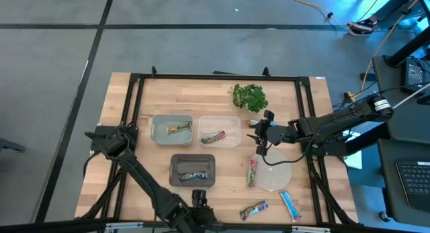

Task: Pick and place Granola Bars by type
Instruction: Put the yellow granola bar into the gray bin

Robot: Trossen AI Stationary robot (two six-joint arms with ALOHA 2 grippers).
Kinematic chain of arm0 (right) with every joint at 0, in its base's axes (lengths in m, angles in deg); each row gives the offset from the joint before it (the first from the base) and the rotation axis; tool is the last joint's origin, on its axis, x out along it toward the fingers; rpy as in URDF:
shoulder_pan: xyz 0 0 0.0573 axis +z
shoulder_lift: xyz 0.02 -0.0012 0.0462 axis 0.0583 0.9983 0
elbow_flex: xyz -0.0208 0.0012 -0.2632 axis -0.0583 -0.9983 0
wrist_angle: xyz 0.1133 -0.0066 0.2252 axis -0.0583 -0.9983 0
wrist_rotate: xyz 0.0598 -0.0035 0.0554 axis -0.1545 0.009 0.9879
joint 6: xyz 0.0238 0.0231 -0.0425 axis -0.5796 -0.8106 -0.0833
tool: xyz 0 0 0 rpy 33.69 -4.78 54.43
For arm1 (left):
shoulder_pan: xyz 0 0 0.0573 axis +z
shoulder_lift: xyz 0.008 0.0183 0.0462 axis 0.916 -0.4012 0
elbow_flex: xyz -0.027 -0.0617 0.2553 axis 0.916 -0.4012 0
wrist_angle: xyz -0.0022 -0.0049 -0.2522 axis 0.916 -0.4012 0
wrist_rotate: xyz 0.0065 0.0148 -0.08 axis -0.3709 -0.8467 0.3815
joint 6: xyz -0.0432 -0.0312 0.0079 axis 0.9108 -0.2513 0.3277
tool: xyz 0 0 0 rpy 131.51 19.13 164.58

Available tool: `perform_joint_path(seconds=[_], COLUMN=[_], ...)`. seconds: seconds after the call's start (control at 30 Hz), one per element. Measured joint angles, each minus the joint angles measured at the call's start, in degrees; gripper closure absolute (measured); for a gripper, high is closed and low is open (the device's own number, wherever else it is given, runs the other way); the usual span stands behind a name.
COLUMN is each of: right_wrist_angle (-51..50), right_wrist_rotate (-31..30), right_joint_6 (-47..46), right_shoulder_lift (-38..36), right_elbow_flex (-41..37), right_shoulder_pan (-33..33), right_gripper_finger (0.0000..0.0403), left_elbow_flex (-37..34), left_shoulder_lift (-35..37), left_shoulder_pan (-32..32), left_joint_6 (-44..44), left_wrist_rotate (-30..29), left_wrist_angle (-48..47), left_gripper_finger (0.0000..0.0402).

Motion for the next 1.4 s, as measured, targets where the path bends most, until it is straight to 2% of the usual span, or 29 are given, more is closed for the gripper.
perform_joint_path(seconds=[0.17, 0.37, 0.63, 0.87, 1.4], right_wrist_angle=[0.1, 0.1, 0.1, 0.1, 0.1], right_wrist_rotate=[0.0, 0.0, 0.0, 0.0, 0.0], right_joint_6=[-0.5, -3.0, -3.1, -3.0, -2.8], right_shoulder_lift=[0.0, 0.0, 0.0, 0.0, 0.0], right_elbow_flex=[0.0, 0.0, 0.0, 0.0, 0.0], right_shoulder_pan=[0.0, 0.0, 0.0, 0.0, 0.0], right_gripper_finger=[0.0231, 0.0231, 0.0231, 0.0231, 0.0231], left_elbow_flex=[0.0, 0.0, 0.0, 0.0, 0.0], left_shoulder_lift=[-2.7, -5.7, -8.3, -9.8, -9.8], left_shoulder_pan=[-2.5, -3.6, -3.9, -4.0, -3.7], left_joint_6=[1.5, 2.2, 10.8, 11.0, 9.5], left_wrist_rotate=[-1.5, 1.2, 4.5, 6.0, 5.4], left_wrist_angle=[-0.2, -1.4, -8.3, -8.5, -7.5], left_gripper_finger=[0.0118, 0.0118, 0.0119, 0.0119, 0.0119])
